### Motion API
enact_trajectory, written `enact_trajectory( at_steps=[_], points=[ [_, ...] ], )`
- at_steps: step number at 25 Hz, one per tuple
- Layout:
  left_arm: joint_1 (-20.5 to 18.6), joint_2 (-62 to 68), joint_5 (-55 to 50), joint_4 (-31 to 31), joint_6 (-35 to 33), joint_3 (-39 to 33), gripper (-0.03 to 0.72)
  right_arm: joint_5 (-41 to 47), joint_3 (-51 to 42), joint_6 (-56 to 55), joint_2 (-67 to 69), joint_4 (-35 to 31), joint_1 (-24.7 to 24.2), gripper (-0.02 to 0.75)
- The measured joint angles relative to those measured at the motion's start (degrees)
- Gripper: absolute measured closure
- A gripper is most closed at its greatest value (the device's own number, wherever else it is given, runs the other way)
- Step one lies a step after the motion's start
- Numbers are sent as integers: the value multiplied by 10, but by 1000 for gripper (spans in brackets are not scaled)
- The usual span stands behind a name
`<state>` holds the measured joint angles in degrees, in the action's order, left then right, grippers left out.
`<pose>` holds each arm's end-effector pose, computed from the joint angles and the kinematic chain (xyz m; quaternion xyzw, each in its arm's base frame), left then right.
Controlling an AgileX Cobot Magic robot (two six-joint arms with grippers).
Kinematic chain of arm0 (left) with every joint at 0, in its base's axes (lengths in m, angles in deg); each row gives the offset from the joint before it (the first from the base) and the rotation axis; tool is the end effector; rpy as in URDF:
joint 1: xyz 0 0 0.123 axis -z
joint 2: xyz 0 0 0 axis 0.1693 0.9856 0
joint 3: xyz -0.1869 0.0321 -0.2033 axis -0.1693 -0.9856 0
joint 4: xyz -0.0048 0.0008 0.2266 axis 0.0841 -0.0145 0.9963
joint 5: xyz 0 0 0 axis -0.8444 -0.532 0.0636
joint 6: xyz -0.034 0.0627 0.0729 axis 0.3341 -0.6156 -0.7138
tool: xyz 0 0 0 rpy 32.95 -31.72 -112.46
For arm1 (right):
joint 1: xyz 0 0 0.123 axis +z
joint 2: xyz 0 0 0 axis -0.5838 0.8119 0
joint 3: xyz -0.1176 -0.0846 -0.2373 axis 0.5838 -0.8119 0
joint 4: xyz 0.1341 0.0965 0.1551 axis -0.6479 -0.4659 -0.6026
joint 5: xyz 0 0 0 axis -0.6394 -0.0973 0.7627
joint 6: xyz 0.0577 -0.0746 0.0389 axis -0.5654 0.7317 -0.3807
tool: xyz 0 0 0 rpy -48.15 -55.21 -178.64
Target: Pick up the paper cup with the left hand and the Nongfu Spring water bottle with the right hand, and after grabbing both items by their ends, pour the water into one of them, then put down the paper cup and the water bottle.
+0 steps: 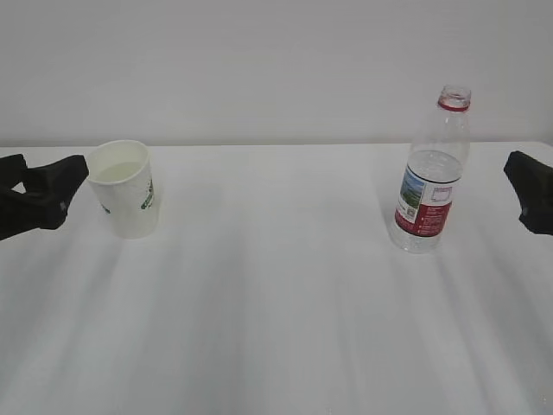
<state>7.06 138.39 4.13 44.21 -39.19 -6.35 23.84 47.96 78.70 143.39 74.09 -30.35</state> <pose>0.2336 -0.0649 0.2045 0.0284 0.7539 -0.1312 0.6431 0.2137 0.0218 0.2083 -0.0178 0.7486 0.0573 0.6603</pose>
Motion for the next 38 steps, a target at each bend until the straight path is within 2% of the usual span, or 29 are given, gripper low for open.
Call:
enact_trajectory(
  at_steps=[4, 13, 18, 22, 28, 33, 38],
  points=[
    [0, -30, -40, 2, 0, 0, 97, 29, 2, 0, -21, -2, 0, 145],
    [0, -97, -109, 2, 0, -3, 97, 176, 67, -1, -85, -2, 0, 145],
    [0, -127, -168, 3, 1, -2, 97, 218, 82, -1, -116, -2, 0, 146],
    [0, -146, -225, 3, 1, 19, 97, 254, 90, -1, -150, -2, 0, 146],
    [0, -173, -315, 3, 1, 72, 97, 372, 133, -1, -210, -1, 0, 146],
    [0, -205, -391, 4, 1, 112, 98, 406, 158, -2, -246, 1, 0, 146],
    [0, -262, -455, 5, 1, 127, 135, 485, 178, -2, -286, 2, 0, 146]
  ],
)
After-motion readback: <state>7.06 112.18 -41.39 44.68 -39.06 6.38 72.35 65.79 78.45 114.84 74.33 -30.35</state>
